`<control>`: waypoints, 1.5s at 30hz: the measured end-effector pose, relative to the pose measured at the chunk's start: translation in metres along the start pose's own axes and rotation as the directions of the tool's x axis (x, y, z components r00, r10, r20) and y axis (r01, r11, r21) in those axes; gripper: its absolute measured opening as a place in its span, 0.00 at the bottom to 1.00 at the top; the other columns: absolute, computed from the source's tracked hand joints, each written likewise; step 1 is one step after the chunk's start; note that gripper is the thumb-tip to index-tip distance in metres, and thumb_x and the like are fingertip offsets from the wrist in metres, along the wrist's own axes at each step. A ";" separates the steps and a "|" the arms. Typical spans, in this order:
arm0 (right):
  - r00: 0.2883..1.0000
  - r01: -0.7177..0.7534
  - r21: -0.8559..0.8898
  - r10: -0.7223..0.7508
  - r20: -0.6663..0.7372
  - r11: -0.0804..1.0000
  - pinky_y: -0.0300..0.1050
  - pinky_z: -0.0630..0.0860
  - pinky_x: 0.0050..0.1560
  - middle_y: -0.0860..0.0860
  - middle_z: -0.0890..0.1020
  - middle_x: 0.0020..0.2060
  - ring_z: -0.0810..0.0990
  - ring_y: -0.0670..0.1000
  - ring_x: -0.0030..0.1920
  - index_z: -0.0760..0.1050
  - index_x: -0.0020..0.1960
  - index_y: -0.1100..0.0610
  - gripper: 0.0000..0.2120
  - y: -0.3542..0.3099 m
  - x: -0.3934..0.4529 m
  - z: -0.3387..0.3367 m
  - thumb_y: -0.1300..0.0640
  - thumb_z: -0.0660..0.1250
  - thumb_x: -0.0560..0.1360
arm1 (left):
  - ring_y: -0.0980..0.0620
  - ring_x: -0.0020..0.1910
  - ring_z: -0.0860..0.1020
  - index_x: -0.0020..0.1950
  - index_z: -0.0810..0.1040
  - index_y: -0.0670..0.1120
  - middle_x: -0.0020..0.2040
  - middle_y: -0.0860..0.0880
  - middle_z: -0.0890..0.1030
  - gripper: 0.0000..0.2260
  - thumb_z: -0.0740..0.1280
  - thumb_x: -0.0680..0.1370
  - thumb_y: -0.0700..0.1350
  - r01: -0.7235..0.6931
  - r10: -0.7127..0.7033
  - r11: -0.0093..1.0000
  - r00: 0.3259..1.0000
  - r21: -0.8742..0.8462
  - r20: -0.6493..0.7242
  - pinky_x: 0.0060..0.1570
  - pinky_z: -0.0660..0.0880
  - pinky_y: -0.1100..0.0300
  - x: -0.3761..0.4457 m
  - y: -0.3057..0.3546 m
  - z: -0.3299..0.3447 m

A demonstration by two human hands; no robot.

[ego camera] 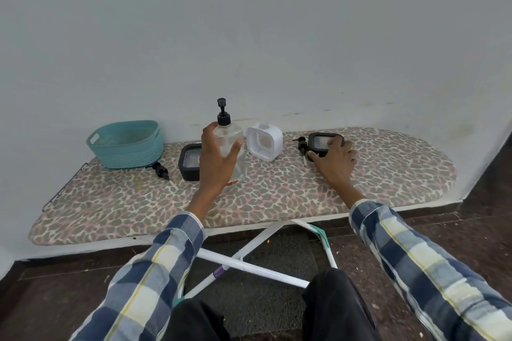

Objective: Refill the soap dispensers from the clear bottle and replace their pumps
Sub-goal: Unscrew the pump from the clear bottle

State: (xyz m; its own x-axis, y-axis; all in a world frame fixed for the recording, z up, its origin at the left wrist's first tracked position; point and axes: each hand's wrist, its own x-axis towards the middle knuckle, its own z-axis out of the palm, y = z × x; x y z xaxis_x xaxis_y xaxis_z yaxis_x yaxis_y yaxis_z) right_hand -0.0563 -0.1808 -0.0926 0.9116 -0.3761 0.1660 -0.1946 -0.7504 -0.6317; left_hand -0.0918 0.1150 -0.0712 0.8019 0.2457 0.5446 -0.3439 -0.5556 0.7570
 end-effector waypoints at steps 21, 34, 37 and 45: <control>0.887 0.394 0.660 -0.452 -0.092 0.639 0.38 0.81 0.44 0.44 0.84 0.44 0.83 0.43 0.40 0.80 0.50 0.52 0.21 -0.188 -0.076 0.002 0.45 0.86 0.66 | 0.49 0.47 0.84 0.63 0.62 0.51 0.54 0.46 0.85 0.38 0.86 0.68 0.57 0.016 -0.016 1.000 1.000 0.027 0.010 0.39 0.74 0.66 0.015 0.017 -0.007; 0.823 0.465 0.660 -0.563 -0.077 0.590 0.41 0.83 0.54 0.50 0.89 0.48 0.87 0.43 0.46 0.84 0.56 0.59 0.14 -0.197 -0.068 0.016 0.58 0.82 0.73 | 0.54 0.43 0.83 0.63 0.62 0.52 0.51 0.49 0.84 0.37 0.86 0.69 0.56 0.032 -0.032 0.999 0.999 0.019 0.004 0.36 0.74 0.66 0.021 0.009 -0.012; 0.761 0.359 0.780 -0.644 0.074 0.513 0.52 0.82 0.66 0.52 0.89 0.55 0.88 0.49 0.57 0.83 0.64 0.62 0.15 -0.185 -0.056 0.015 0.65 0.75 0.78 | 0.52 0.49 0.85 0.64 0.64 0.51 0.55 0.49 0.85 0.36 0.85 0.69 0.59 0.046 -0.046 0.999 0.999 -0.022 0.014 0.40 0.76 0.68 0.024 0.008 -0.016; 0.820 0.245 0.781 -0.552 0.149 0.575 0.51 0.83 0.64 0.50 0.84 0.56 0.87 0.48 0.57 0.75 0.62 0.51 0.28 -0.182 -0.050 0.019 0.43 0.84 0.70 | 0.50 0.52 0.85 0.65 0.66 0.48 0.59 0.48 0.84 0.37 0.84 0.70 0.60 0.043 -0.043 0.999 0.999 -0.008 -0.022 0.46 0.81 0.58 0.021 0.009 -0.011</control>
State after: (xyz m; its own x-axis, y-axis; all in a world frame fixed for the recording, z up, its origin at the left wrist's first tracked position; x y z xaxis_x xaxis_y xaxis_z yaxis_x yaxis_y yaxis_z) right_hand -0.0599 -0.0149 0.0002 0.9092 0.1868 0.3721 0.3943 -0.0989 -0.9137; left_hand -0.0829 0.1240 -0.0490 0.8052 0.2869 0.5190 -0.3129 -0.5379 0.7828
